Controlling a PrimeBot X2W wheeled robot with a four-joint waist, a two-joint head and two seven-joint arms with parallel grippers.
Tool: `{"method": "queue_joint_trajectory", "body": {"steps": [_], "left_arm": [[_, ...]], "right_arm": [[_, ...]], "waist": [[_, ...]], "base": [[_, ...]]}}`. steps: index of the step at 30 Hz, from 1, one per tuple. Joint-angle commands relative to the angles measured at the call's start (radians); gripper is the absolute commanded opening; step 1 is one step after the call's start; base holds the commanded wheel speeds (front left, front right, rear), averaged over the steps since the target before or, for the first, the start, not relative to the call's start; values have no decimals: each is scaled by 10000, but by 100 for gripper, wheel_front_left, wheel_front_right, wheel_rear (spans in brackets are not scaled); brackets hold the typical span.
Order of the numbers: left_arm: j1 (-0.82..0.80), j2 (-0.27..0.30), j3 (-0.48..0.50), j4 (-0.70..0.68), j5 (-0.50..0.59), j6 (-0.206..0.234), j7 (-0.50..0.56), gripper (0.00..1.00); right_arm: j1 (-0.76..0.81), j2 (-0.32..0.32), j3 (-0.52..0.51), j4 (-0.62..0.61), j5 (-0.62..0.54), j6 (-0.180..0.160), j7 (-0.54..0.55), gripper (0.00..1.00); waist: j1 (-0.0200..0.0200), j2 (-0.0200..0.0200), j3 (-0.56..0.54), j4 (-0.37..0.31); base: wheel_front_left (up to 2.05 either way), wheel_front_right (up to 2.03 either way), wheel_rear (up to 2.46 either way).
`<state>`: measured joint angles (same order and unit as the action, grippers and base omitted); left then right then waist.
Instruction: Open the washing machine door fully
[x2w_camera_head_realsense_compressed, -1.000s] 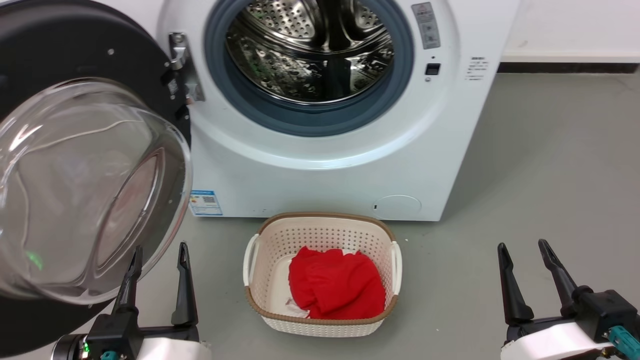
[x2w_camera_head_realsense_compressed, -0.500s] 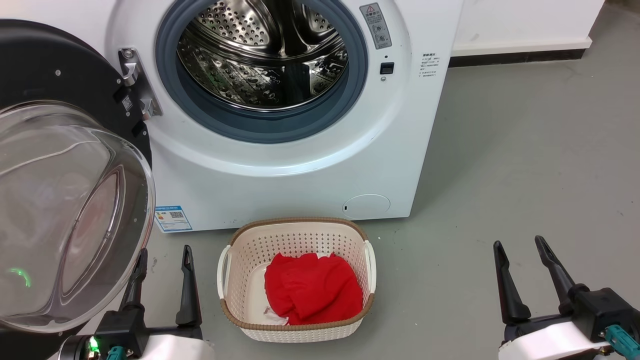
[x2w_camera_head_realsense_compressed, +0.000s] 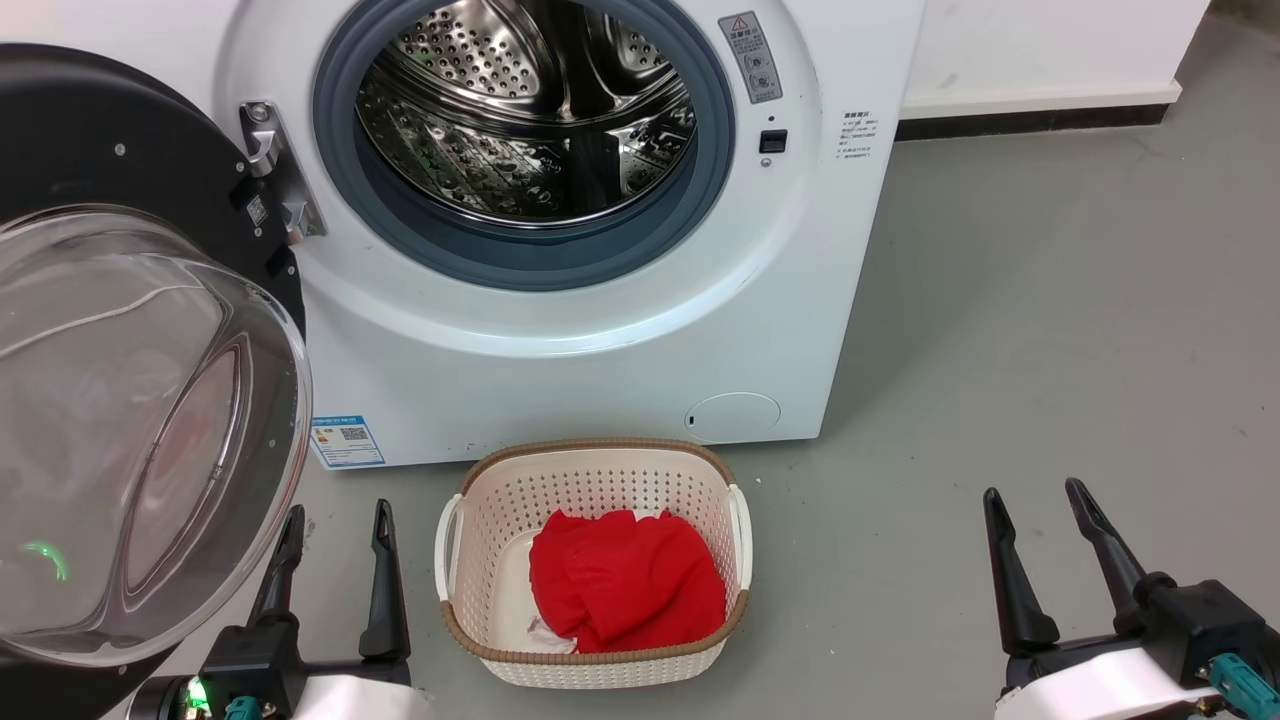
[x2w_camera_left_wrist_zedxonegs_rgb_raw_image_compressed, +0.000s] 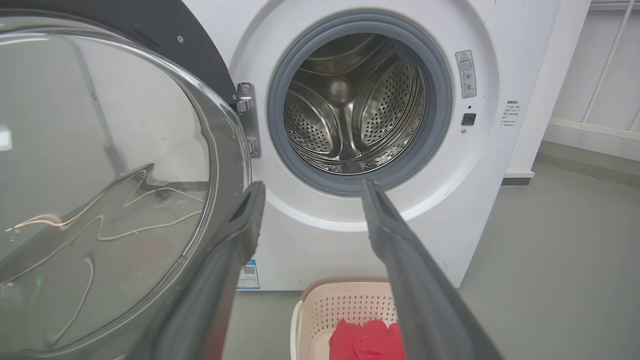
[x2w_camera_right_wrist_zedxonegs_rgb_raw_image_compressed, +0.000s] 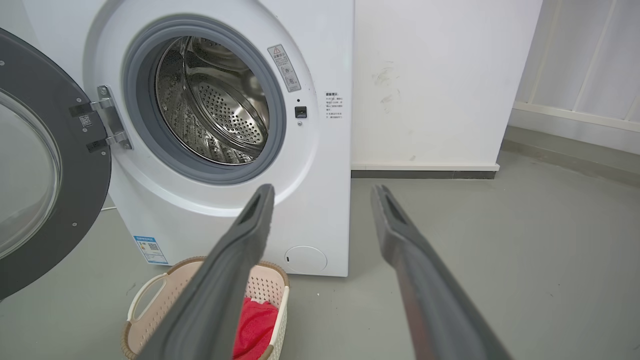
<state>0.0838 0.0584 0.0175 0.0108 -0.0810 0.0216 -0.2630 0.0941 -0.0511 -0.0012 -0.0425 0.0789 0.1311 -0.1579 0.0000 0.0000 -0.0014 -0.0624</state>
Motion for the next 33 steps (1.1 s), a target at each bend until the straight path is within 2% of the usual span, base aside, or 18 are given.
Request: {"method": "queue_joint_trajectory", "body": {"steps": [1,6,7,10,33], "left_arm": [[113,-4,24,30,59,-8,-24,100],[117,-8,6,34,85,-24,-24,100],[44,-4,-9,20,70,-18,1,0],[156,-38,-46,318,75,-36,21,0],[-493,-48,267,907,-4387,-474,1121,0]], "right_arm": [[121,19,9,6,14,-7,-2,100],[111,19,20,46,79,-7,-25,100],[36,0,15,47,47,0,-2,0],[145,0,33,314,44,0,4,0],[-502,-263,45,1007,4784,-1,510,0]], "waist": [[0,0,-3,4],[0,0,-10,8],[0,0,-10,8],[0,0,-10,9],[0,0,0,122]], "base": [[0,0,0],[0,0,0],[0,0,0],[0,0,0],[0,0,0]]}}
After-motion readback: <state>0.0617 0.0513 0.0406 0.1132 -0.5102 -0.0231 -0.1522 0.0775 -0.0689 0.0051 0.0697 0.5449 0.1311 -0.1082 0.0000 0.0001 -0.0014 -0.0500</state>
